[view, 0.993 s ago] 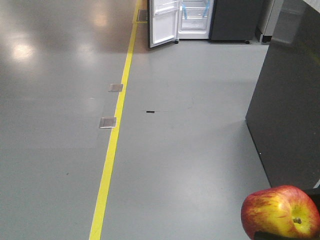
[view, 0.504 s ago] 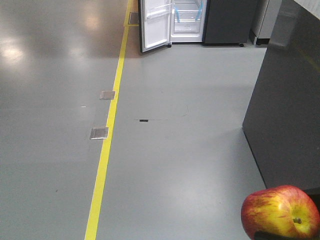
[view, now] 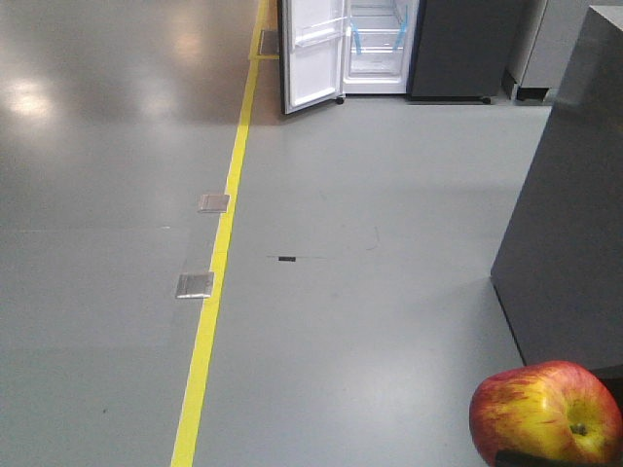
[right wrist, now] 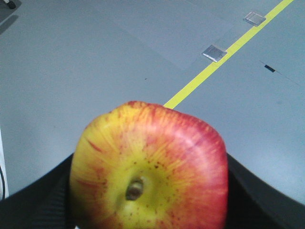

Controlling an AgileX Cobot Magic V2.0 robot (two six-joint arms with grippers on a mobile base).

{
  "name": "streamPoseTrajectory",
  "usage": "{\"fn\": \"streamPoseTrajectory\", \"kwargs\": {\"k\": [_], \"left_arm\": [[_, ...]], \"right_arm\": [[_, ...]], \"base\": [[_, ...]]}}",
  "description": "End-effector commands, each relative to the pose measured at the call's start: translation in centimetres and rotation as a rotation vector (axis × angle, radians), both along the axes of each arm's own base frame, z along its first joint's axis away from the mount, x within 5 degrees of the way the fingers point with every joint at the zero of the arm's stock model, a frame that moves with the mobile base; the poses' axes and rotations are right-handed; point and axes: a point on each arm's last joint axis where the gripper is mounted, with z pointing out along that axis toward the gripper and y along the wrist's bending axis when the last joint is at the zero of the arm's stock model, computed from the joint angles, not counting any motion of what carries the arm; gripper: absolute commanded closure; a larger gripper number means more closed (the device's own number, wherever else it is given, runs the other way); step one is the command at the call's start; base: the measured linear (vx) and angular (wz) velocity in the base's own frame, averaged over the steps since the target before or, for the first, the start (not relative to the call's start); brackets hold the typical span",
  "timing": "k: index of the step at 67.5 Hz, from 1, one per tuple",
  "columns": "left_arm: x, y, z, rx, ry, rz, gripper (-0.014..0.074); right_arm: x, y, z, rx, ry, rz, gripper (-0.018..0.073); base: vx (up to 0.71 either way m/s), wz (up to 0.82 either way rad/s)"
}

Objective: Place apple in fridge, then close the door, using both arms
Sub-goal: 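Drive the base toward the open fridge holding the apple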

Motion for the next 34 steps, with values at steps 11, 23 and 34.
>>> {"fn": "streamPoseTrajectory", "kwargs": {"k": [11,23,34], "left_arm": [[-0.07,-0.04,-0.2,-0.014,-0.062,-0.007,0.0602],[-0.07,-0.04,-0.2,-0.014,-0.062,-0.007,0.0602],[-0.07,-0.04,-0.2,-0.014,-0.062,-0.007,0.0602]], "right_arm": [[0.28,0.2,1.36,0.066,-0.071,-0.007,0.0216],[0.28,0.2,1.36,0.066,-0.071,-0.007,0.0216],[0.28,0.2,1.36,0.066,-0.071,-0.007,0.0216]], "base": [[0.34,0.05],[0.35,0.03],[0.34,-0.03]]}}
